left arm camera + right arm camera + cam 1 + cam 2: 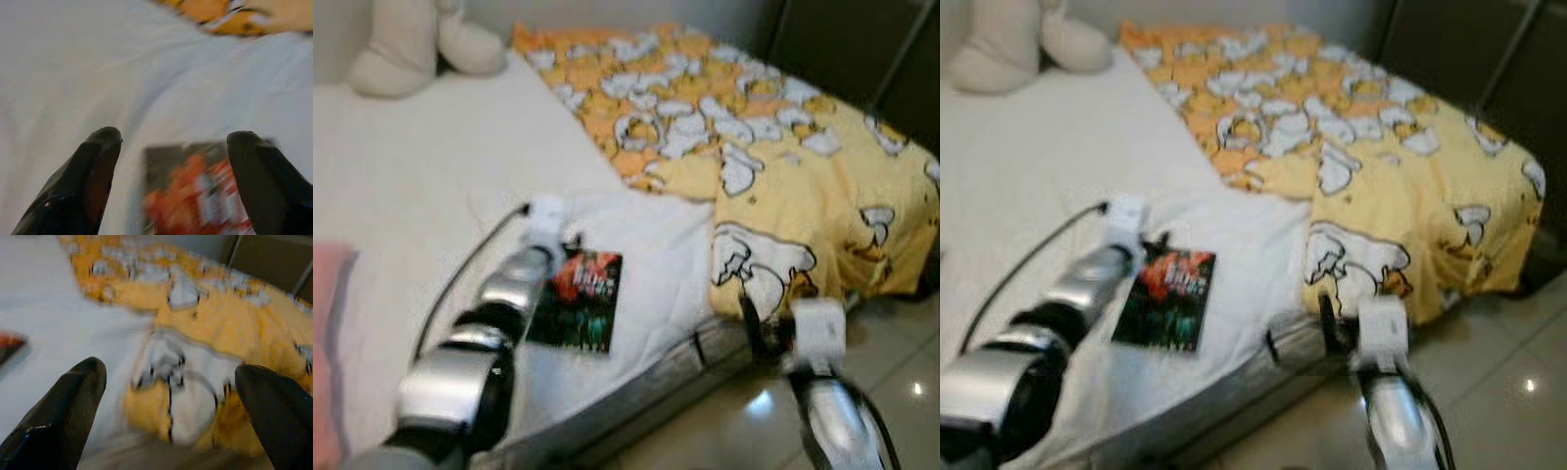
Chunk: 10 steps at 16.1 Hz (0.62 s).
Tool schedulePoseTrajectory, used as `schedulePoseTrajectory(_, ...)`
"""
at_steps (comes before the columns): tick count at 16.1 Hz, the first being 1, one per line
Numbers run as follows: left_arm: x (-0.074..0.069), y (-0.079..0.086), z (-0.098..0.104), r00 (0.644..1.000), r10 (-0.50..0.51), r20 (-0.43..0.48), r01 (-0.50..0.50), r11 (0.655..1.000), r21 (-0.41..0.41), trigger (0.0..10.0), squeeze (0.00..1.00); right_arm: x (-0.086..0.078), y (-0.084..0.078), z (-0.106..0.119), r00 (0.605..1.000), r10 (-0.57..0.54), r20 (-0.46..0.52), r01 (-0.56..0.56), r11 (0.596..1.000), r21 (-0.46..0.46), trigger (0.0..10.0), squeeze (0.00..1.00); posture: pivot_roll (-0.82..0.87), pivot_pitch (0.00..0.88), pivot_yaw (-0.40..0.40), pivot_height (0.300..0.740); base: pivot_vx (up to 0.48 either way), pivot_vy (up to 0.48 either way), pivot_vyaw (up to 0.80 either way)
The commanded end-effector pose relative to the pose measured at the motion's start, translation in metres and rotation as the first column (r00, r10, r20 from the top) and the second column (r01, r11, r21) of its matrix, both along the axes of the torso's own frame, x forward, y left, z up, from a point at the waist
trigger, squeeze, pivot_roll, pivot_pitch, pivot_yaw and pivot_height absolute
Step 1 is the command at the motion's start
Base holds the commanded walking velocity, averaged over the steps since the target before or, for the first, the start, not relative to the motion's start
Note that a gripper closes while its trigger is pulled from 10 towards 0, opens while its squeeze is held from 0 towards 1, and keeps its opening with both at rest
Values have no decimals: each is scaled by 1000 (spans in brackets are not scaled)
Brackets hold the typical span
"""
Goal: Clean up the room
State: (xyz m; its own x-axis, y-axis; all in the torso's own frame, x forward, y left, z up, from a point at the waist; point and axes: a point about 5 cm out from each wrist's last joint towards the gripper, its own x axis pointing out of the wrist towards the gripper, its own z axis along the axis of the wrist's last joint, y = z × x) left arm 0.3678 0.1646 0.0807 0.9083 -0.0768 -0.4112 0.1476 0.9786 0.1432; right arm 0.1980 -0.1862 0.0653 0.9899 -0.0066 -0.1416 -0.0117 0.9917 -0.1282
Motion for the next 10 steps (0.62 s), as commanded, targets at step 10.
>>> schedulePoseTrajectory(10, -32, 29, -43, 982, 121, -144, -122, 993, 5, 10000, 0, -48, -4, 5, 988, 42, -145, -45, 999, -18, 10000, 0, -213, 184, -79, 740, 0, 0, 0)
